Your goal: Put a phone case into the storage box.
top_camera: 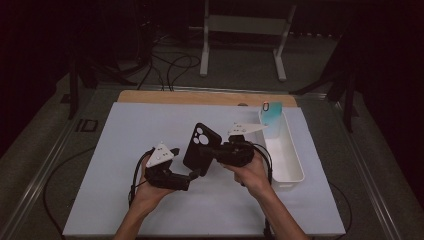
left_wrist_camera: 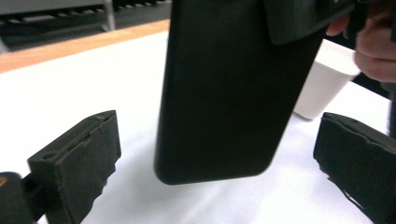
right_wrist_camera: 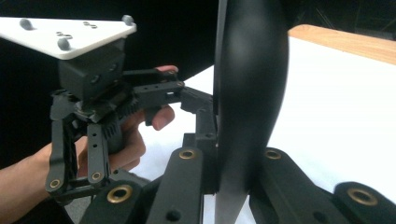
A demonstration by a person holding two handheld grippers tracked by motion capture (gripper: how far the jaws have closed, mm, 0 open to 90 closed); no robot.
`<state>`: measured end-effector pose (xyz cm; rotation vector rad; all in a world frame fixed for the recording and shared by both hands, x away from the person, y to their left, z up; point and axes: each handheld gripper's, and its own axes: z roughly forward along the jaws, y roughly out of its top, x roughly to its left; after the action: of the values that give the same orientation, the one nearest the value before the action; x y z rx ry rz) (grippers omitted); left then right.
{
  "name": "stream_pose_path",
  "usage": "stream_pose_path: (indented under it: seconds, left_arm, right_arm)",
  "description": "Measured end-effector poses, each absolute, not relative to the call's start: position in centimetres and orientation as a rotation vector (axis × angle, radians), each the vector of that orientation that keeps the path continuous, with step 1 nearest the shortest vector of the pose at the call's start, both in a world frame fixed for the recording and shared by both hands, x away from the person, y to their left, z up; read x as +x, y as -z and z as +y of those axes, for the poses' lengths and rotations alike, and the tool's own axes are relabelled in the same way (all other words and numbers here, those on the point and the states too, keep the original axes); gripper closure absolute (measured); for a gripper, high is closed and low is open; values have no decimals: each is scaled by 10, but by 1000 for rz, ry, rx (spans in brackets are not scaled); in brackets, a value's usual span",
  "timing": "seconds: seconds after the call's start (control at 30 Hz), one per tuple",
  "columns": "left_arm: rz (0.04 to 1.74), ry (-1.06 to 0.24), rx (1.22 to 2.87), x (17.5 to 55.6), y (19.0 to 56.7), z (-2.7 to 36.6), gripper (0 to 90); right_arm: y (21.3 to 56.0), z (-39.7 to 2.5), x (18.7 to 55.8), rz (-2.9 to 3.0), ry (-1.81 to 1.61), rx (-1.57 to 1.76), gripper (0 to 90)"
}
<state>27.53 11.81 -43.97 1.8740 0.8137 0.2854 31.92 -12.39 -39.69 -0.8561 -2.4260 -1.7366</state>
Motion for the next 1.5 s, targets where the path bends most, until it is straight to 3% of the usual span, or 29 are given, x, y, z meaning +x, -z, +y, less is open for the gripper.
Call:
stream_pose_path:
  seconds: [0.33,0.7,1.0,1.3,1.5]
  left_arm:
    - [748,-180,1935,275,444,111,37]
    - [702,-84,1908,275,444,117,215]
    - [643,-62,1910,273,444,120,462]
    - [624,-56,1922,273,448,121,696]
    - [598,-59,1906,271,447,121,832]
  right_arm:
    - [395,-129,317,-2407,1775,-742,854]
    - [393,-120,308,-2432,1751,-540,854]
    - [393,-119,311,-2447,1742,-507,849]
    - [398,-125,316,-2539,1703,-566,700]
    - [398,-122,314,-2563,1704,-572,516]
